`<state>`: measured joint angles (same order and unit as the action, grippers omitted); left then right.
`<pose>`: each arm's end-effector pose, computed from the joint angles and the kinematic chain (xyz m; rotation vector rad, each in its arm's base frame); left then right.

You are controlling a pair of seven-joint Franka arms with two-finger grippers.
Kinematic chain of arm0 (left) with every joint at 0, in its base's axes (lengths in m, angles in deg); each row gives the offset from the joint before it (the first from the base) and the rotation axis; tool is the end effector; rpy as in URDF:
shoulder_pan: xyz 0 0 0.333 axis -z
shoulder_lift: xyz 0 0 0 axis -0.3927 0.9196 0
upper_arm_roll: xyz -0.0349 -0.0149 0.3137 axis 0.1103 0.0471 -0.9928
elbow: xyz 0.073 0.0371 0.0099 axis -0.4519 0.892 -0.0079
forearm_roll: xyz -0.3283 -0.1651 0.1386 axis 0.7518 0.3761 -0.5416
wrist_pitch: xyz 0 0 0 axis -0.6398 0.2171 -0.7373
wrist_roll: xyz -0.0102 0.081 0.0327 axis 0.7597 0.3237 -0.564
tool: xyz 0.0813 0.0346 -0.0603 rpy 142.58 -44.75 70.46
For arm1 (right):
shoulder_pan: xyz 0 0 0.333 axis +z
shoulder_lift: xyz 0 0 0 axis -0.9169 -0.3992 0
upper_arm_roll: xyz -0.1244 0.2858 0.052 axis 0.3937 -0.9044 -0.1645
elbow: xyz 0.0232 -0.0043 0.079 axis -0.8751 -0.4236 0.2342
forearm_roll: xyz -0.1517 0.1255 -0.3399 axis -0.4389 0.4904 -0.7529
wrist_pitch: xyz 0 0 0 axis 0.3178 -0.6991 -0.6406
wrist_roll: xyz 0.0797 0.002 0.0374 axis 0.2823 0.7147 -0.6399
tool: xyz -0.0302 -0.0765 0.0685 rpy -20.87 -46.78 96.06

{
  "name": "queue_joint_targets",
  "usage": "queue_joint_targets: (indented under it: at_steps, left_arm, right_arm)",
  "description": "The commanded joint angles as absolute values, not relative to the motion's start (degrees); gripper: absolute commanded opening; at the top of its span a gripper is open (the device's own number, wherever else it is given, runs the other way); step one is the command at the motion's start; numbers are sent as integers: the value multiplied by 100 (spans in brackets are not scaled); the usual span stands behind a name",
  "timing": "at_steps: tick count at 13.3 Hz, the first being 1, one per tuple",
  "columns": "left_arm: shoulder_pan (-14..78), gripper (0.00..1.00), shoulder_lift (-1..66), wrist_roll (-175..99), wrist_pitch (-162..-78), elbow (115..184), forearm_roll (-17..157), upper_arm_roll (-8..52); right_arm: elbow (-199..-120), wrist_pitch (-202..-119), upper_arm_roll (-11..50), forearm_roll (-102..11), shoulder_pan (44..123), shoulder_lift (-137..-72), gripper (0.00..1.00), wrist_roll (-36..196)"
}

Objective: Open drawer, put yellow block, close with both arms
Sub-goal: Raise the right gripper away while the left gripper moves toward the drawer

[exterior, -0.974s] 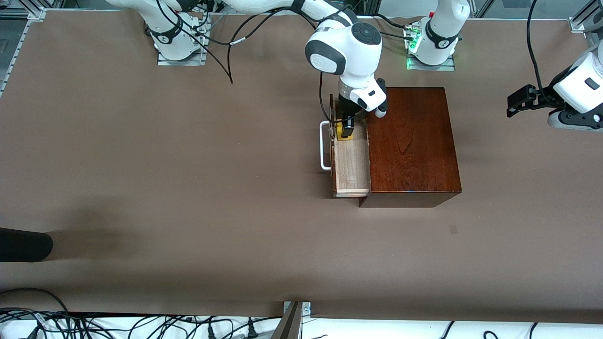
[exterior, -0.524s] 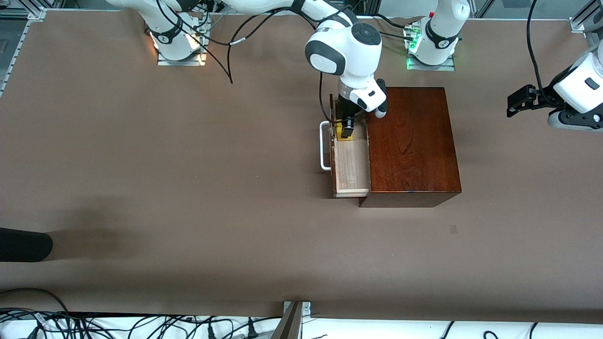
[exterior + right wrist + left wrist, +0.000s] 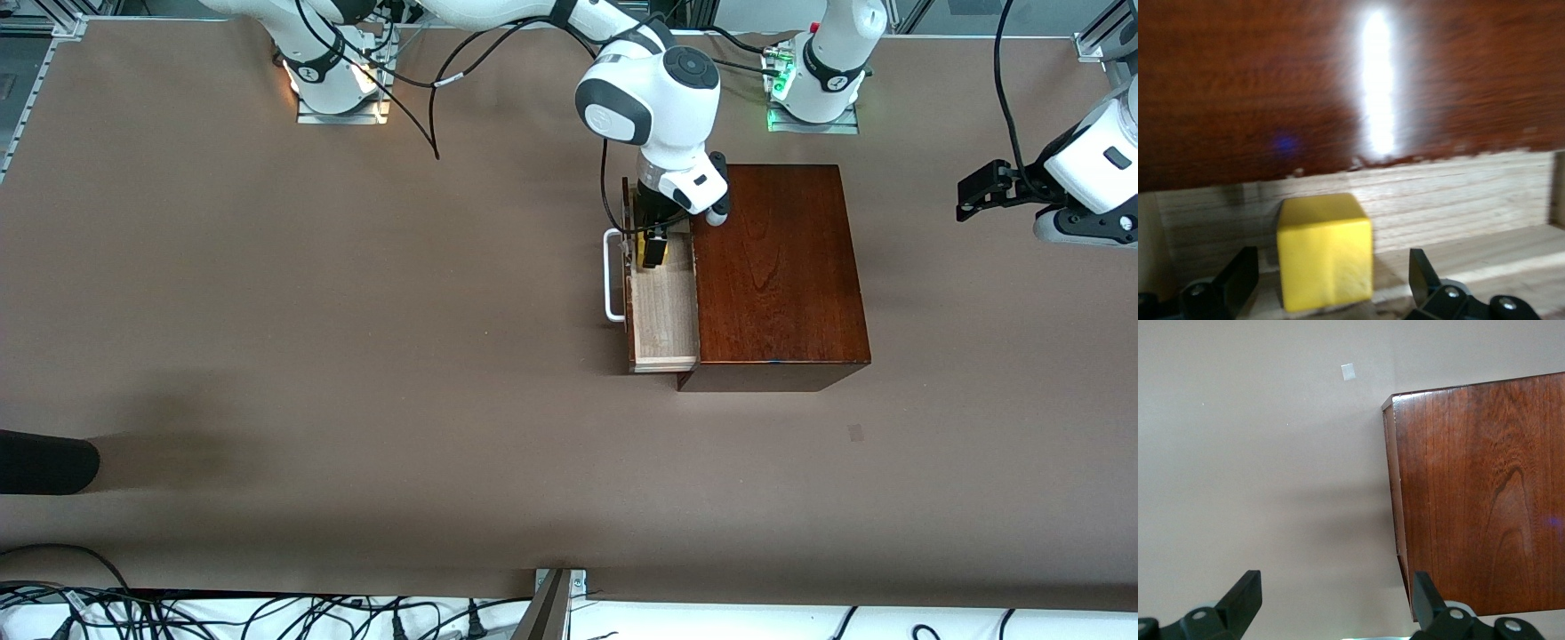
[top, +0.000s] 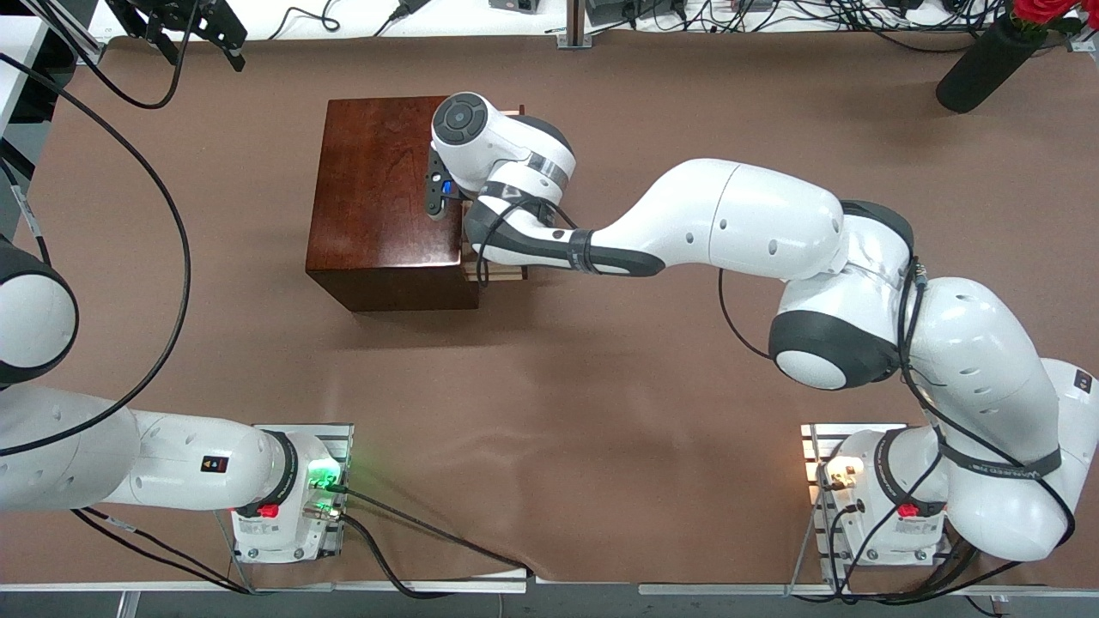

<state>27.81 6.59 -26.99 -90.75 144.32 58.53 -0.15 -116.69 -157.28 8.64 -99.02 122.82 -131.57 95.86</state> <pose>0.5451 -0.0029 0.5912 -3.0986 0.1493 0.1710 0.4151 0.6688 0.3367 2.1753 2.0244 0.2336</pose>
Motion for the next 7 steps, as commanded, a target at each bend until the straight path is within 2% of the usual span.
queue_joint_targets:
  at_steps: [1,3,7]
  left_arm:
    - [2796,100,724,-2618,-8952,14261,5750,-18]
    - [2787,100,724,-2610,-8943,14261,5767,-18]
    - [2892,100,838,-2601,-8706,14095,5907,8]
  right_arm:
    - [-11613,-15494,820,-9816,12176,-12669,100,9520]
    - [-11613,-15512,864,-9692,12001,-12370,100,9389]
    - [-11631,-15293,873,-9078,11001,-11597,100,9344]
